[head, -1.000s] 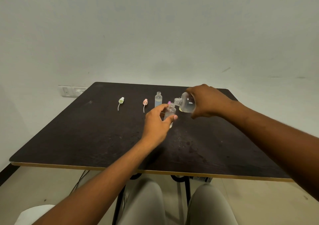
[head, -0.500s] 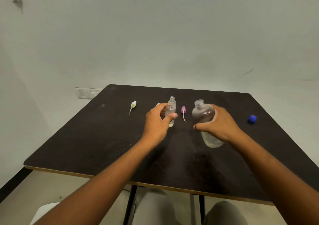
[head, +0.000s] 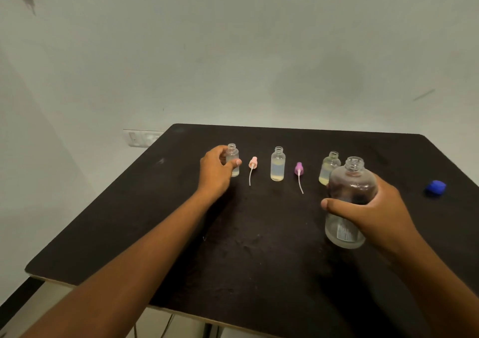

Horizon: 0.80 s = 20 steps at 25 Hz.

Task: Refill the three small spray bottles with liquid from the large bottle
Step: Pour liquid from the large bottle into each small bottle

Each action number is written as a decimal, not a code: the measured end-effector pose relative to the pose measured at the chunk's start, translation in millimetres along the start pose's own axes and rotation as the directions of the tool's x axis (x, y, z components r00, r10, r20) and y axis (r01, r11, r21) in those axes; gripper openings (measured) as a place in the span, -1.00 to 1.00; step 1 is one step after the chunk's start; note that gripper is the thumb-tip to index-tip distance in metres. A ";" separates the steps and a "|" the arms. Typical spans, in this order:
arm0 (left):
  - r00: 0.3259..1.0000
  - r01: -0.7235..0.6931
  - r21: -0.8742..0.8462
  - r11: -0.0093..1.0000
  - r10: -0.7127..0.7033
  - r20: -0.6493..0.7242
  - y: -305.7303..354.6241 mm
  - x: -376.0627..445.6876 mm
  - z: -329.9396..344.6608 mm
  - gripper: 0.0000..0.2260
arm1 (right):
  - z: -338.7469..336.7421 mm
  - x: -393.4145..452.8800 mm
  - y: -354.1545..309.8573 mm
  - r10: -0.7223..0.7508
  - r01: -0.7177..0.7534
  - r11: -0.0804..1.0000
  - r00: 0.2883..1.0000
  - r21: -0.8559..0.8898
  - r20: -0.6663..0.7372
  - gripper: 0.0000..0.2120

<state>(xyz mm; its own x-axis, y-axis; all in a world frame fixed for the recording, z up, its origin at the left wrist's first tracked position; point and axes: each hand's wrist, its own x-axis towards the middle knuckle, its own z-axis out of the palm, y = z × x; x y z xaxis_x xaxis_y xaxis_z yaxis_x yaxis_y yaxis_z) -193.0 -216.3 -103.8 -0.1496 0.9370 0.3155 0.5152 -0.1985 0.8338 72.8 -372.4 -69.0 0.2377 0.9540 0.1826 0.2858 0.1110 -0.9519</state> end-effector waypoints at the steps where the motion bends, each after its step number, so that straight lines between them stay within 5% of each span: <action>1: 1.000 0.005 0.015 1.000 -0.005 0.001 -3.9 5.6 2.3 -0.80 | 0.4 2.6 2.1 -0.001 0.001 1.000 1.000 -0.001 -0.001 -0.47; 11: 0.999 0.040 0.093 0.995 -0.041 0.003 -22.9 20.8 12.6 -0.75 | 7.0 11.6 13.1 -0.052 0.052 0.999 0.999 -0.016 -0.011 -0.44; 16: 0.998 0.063 0.053 0.997 -0.062 -0.025 -22.5 11.7 6.2 -0.41 | 10.2 6.9 3.9 -0.043 0.044 0.998 0.999 0.041 -0.018 -0.48; 20: 0.988 -0.052 0.105 0.993 0.067 -0.139 1.1 -11.3 3.8 -0.31 | -5.8 -6.4 3.6 -0.008 0.010 0.998 1.000 0.059 -0.026 -0.48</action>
<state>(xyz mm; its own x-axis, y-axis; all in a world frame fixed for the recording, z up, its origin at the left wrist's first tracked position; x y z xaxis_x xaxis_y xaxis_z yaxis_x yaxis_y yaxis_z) -187.5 -225.9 -108.1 -0.2304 0.8727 0.4304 0.6081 -0.2161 0.7639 77.7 -379.6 -72.2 0.2591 0.9456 0.1968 0.2328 0.1366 -0.9629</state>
